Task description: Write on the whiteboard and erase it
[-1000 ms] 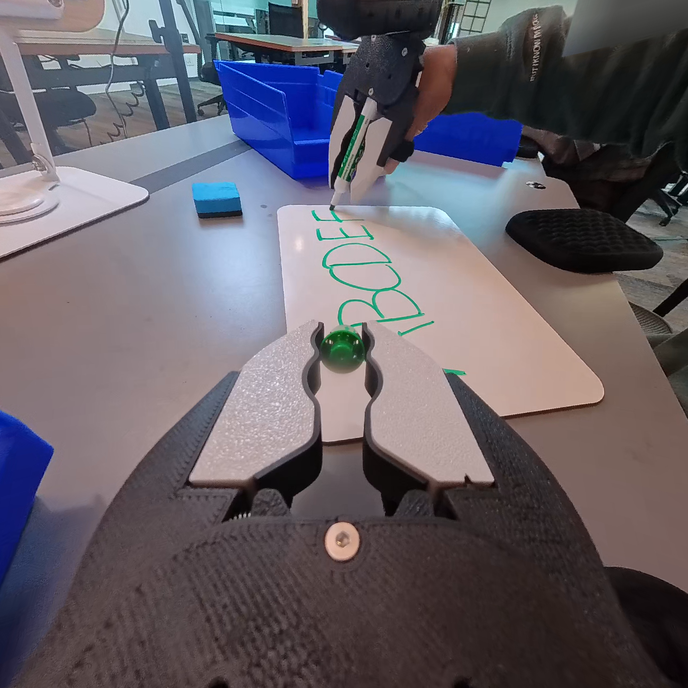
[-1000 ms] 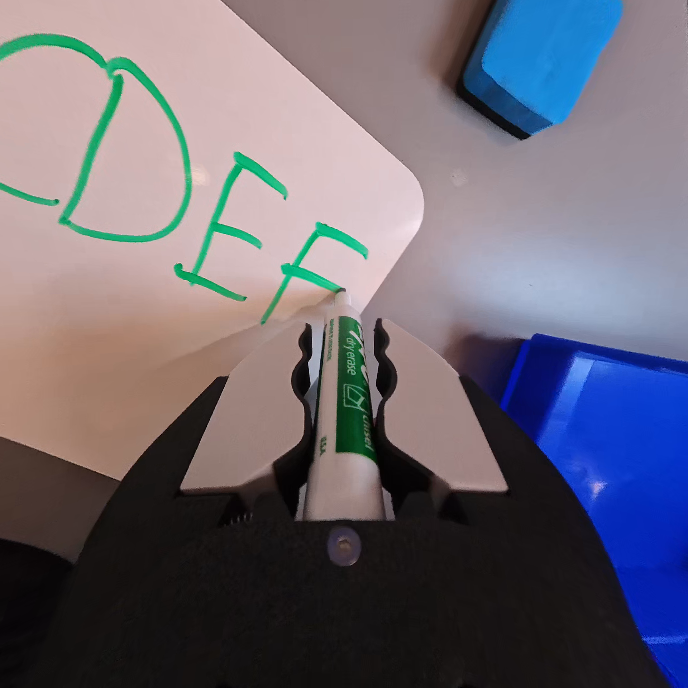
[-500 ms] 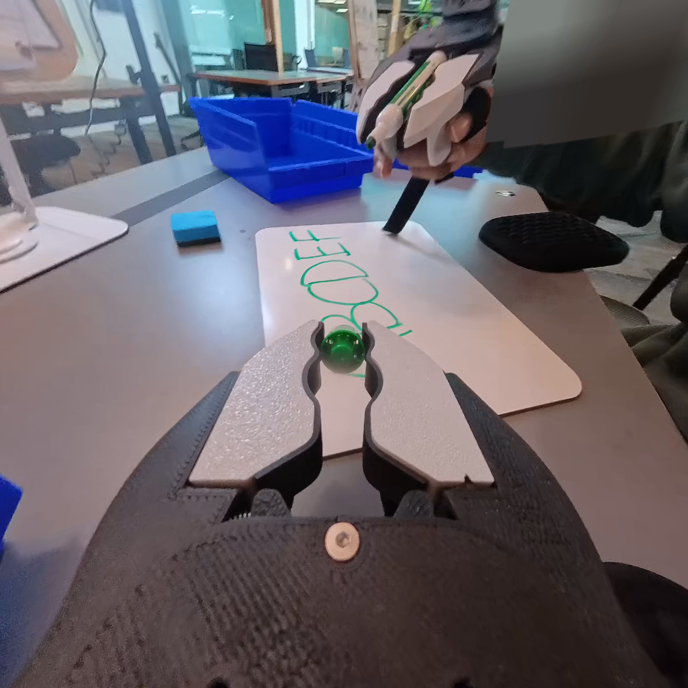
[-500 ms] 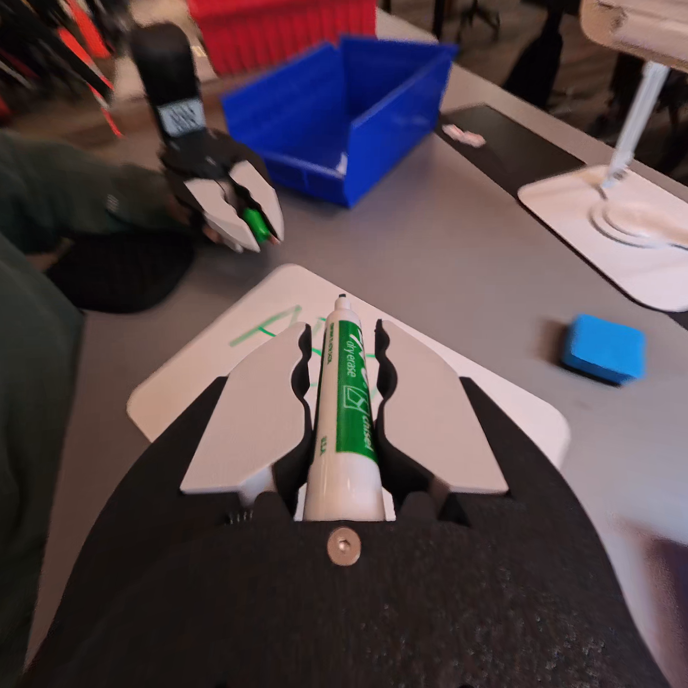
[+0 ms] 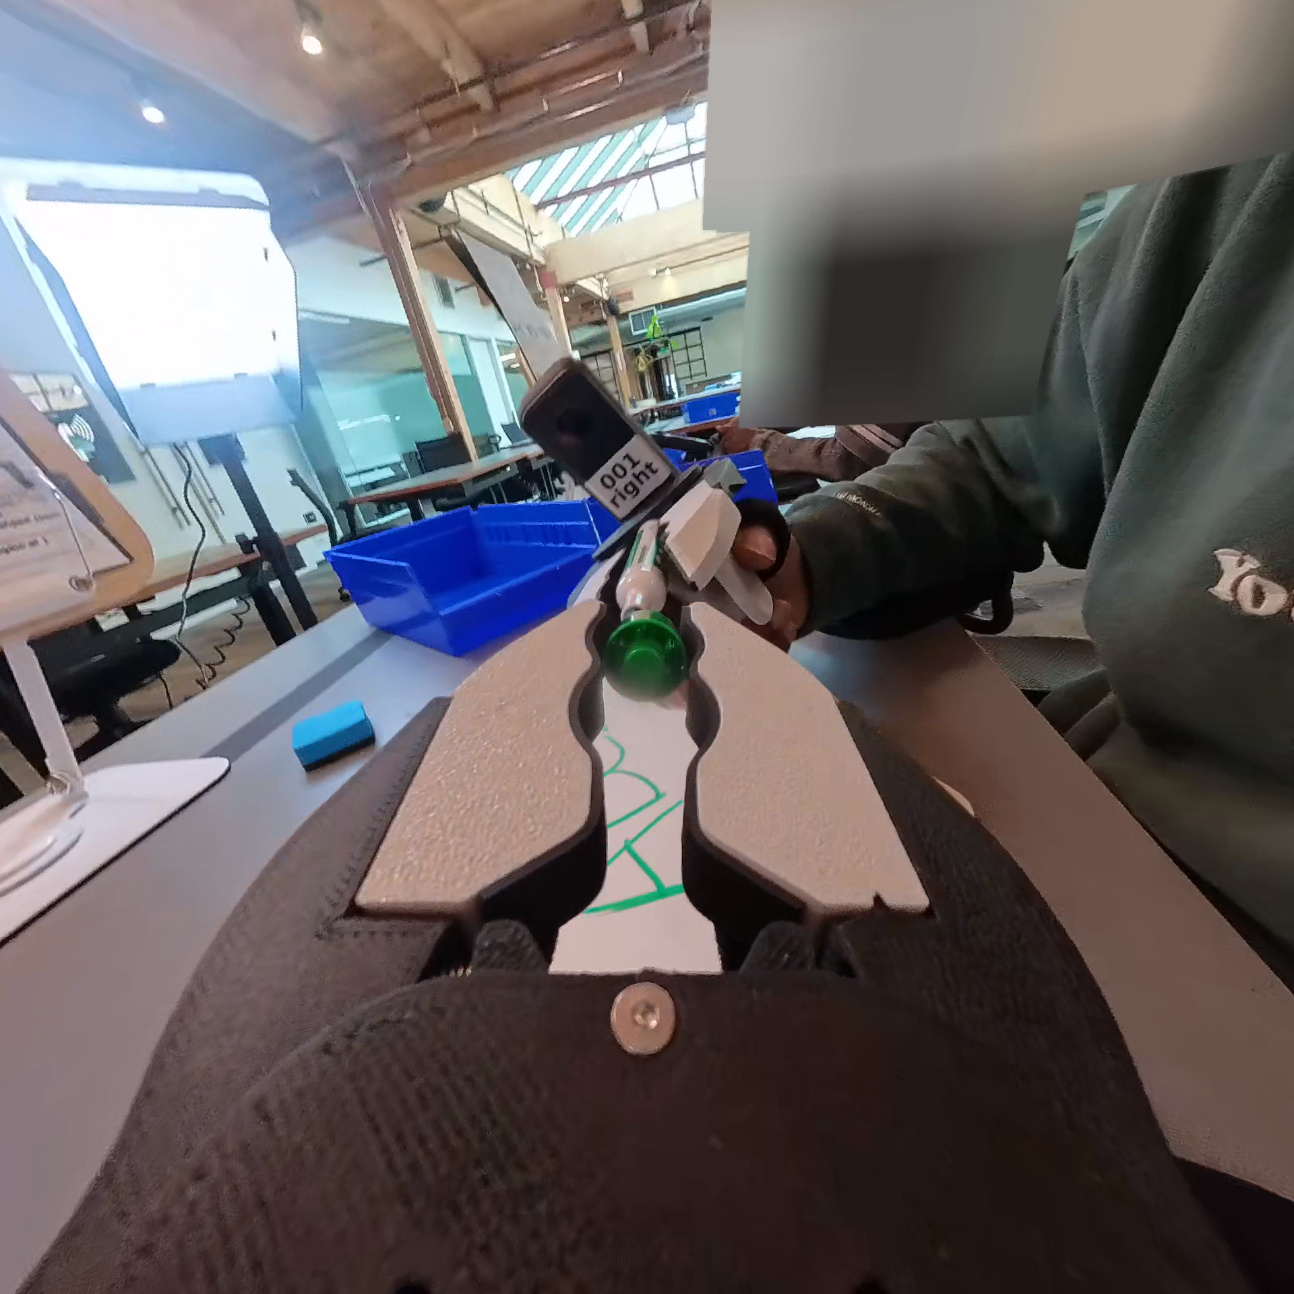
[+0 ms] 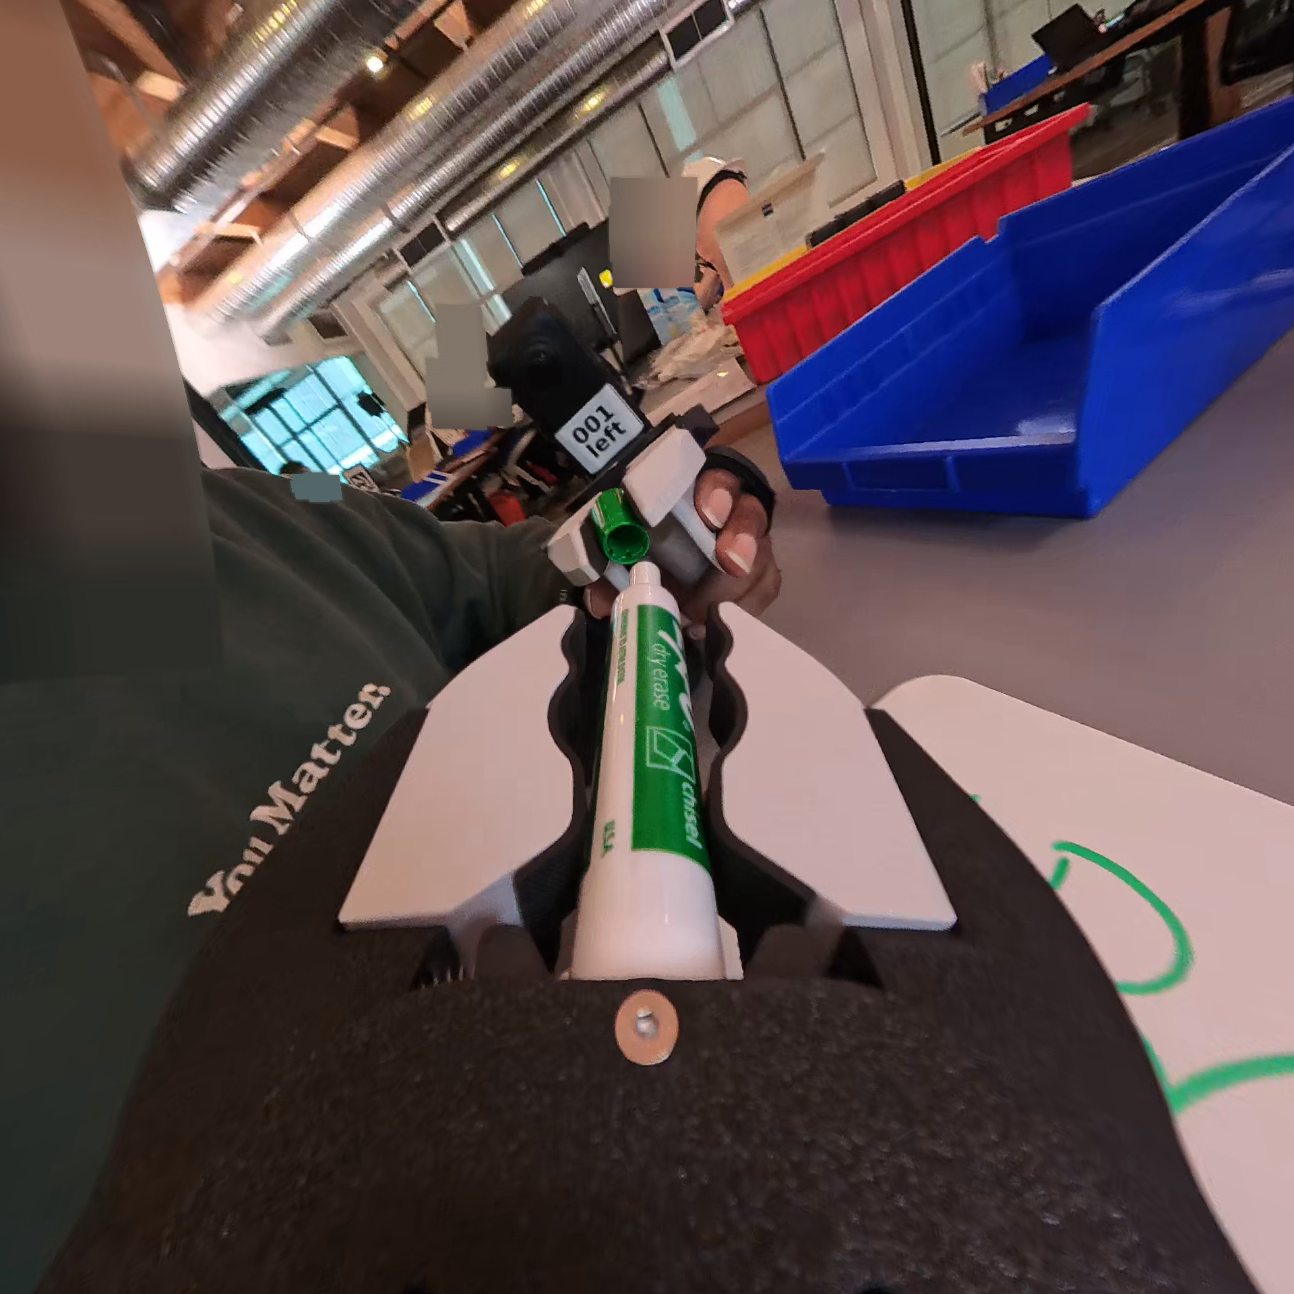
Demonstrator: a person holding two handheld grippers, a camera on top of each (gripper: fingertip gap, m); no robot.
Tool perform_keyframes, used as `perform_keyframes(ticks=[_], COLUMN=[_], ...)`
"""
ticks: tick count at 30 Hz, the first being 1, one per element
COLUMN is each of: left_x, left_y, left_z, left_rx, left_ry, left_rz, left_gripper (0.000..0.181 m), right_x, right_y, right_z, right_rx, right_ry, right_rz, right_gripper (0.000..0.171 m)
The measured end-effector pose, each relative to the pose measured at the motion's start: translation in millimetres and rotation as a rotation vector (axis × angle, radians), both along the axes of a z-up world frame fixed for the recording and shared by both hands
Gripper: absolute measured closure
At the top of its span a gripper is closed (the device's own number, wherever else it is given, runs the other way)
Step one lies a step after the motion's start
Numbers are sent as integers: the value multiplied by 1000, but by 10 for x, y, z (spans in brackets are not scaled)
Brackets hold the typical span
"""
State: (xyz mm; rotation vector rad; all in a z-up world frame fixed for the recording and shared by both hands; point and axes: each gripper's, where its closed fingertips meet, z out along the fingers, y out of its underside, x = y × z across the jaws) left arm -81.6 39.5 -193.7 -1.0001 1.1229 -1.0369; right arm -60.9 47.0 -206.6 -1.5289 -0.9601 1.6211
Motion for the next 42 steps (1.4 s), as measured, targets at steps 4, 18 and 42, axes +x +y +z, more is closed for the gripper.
perform_keyframes(ticks=[4,18,42], left_x=[20,52,13], left_y=[-82,-310,134], left_z=[28,-30,-269], left_rx=[57,283,140], left_ry=[-3,96,352], left_rz=[-4,-24,125], left_gripper=[162,162,162], right_x=[-119,-336,83], right_y=[-111,-379,87], right_z=[48,86,93], right_rx=[-71,-373,655], right_ry=[54,177,-432], right_rz=[56,194,-127], right_gripper=[138,138,123])
